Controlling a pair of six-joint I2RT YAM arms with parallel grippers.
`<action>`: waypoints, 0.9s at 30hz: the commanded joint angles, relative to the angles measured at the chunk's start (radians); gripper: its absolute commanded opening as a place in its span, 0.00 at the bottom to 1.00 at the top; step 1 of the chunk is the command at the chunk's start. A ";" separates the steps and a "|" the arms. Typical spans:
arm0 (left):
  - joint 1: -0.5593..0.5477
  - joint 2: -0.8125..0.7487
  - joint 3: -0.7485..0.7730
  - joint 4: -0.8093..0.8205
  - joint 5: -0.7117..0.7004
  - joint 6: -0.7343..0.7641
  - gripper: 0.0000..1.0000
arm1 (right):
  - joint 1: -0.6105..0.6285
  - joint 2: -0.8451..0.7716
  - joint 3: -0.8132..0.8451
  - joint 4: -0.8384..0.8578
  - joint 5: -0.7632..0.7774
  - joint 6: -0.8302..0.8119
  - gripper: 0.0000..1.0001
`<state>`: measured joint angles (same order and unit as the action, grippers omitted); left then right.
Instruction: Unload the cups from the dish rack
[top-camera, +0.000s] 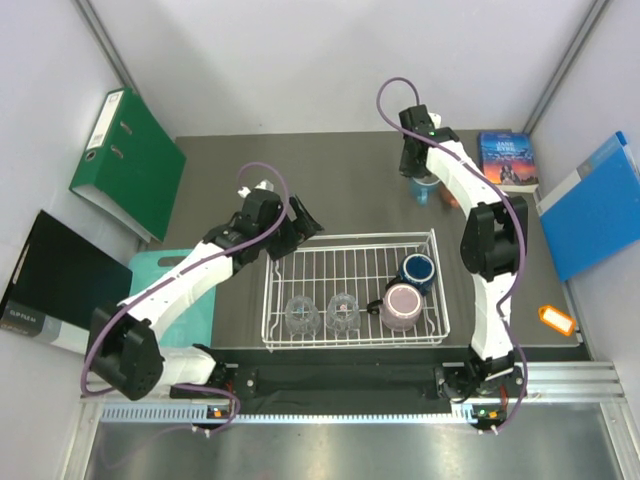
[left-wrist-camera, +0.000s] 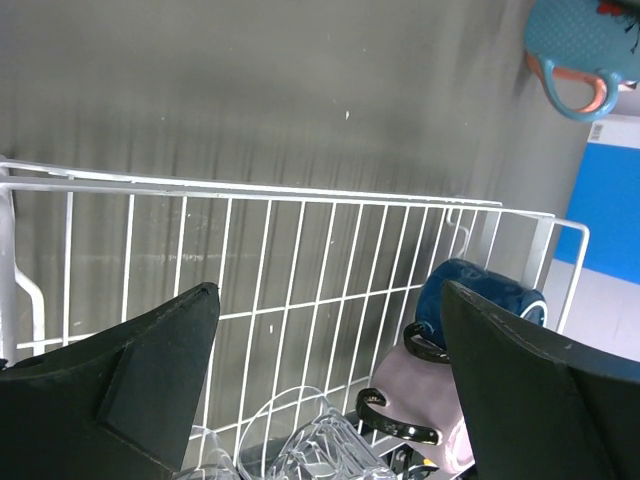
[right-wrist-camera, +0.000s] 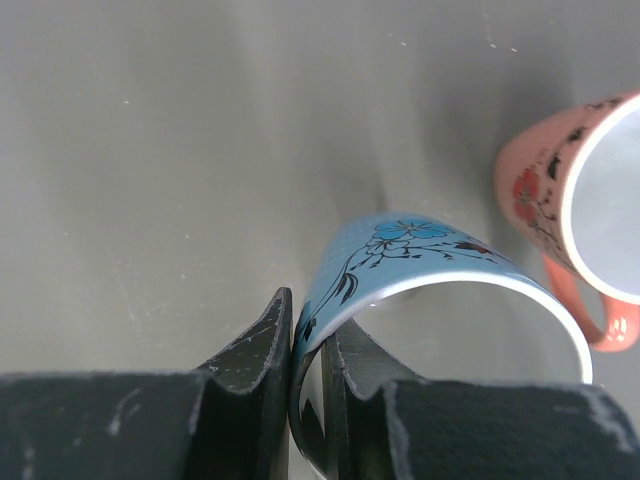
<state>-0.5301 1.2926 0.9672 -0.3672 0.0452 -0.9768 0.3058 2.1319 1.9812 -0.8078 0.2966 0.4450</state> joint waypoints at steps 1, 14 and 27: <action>0.002 0.014 0.037 0.044 0.021 0.023 0.95 | 0.004 0.003 0.082 0.044 -0.005 -0.012 0.00; 0.001 0.047 0.056 0.034 0.028 0.043 0.95 | 0.004 0.108 0.154 0.005 -0.010 -0.011 0.00; 0.001 0.062 0.056 0.042 0.036 0.047 0.96 | 0.004 0.089 0.093 0.044 -0.066 -0.019 0.39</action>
<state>-0.5301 1.3506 0.9840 -0.3653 0.0692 -0.9424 0.3054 2.2719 2.0686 -0.8005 0.2413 0.4370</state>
